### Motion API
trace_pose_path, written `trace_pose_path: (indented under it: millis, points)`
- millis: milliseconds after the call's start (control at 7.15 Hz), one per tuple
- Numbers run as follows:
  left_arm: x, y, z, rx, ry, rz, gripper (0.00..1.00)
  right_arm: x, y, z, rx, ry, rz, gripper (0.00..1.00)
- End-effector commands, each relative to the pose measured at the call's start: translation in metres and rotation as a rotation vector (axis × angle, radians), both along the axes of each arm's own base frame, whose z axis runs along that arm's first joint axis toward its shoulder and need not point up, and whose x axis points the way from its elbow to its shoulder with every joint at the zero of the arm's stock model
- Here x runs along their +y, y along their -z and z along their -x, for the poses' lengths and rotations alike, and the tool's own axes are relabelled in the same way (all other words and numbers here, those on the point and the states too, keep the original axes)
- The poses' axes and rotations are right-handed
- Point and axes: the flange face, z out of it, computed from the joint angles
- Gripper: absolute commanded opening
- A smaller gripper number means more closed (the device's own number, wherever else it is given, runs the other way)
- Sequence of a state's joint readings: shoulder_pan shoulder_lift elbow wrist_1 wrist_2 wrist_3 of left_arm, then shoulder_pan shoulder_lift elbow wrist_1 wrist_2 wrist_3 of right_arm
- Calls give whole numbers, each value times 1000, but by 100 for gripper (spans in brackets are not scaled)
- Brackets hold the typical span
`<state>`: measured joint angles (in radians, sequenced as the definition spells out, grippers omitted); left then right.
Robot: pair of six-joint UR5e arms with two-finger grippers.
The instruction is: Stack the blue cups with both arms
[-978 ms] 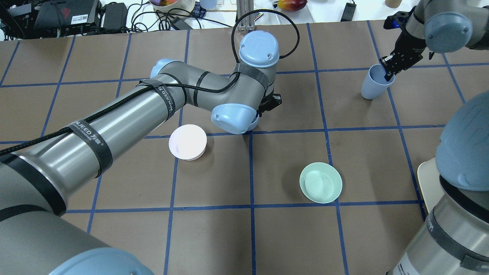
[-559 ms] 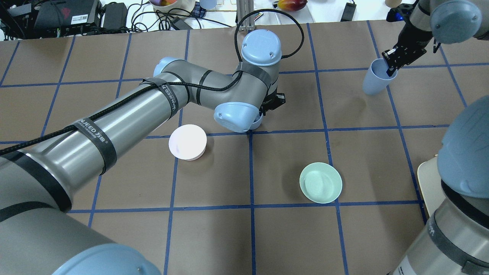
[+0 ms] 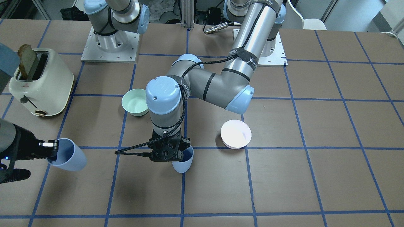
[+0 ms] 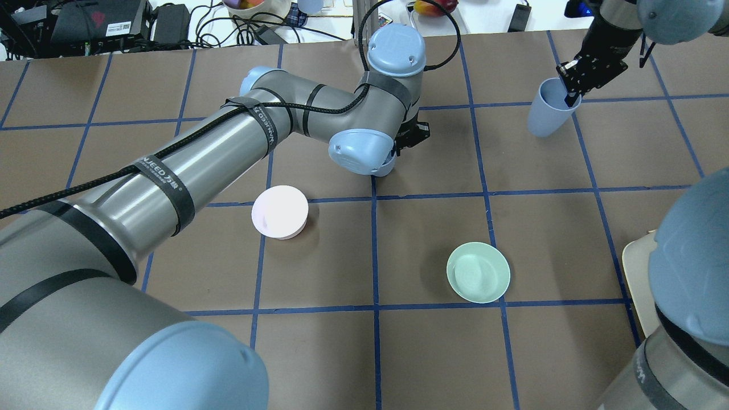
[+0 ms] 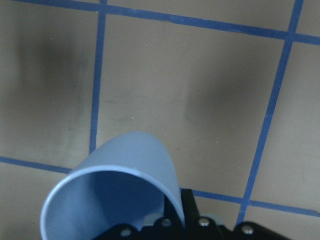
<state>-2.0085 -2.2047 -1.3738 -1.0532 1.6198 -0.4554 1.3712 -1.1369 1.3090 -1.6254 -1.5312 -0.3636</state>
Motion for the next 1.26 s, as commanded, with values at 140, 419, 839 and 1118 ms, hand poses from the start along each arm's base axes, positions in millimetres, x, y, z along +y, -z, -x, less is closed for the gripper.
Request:
trace_pose_path:
  millis: [140,419,839,1118]
  points:
    - [-2,4,-1,-16,5,-21,0,44,-57,-31,-75,13,-43,0]
    - [-4,11,0,-13,8,-23,30,45,-50,-33,-79,14,-60,0]
    - [-27,-12,-33,-7,25,10,100,43,-53,-32,-79,13,-47,0]
    - [-46,-86,-61,20,-21,71,100,46,-58,-39,-75,40,-47,0]
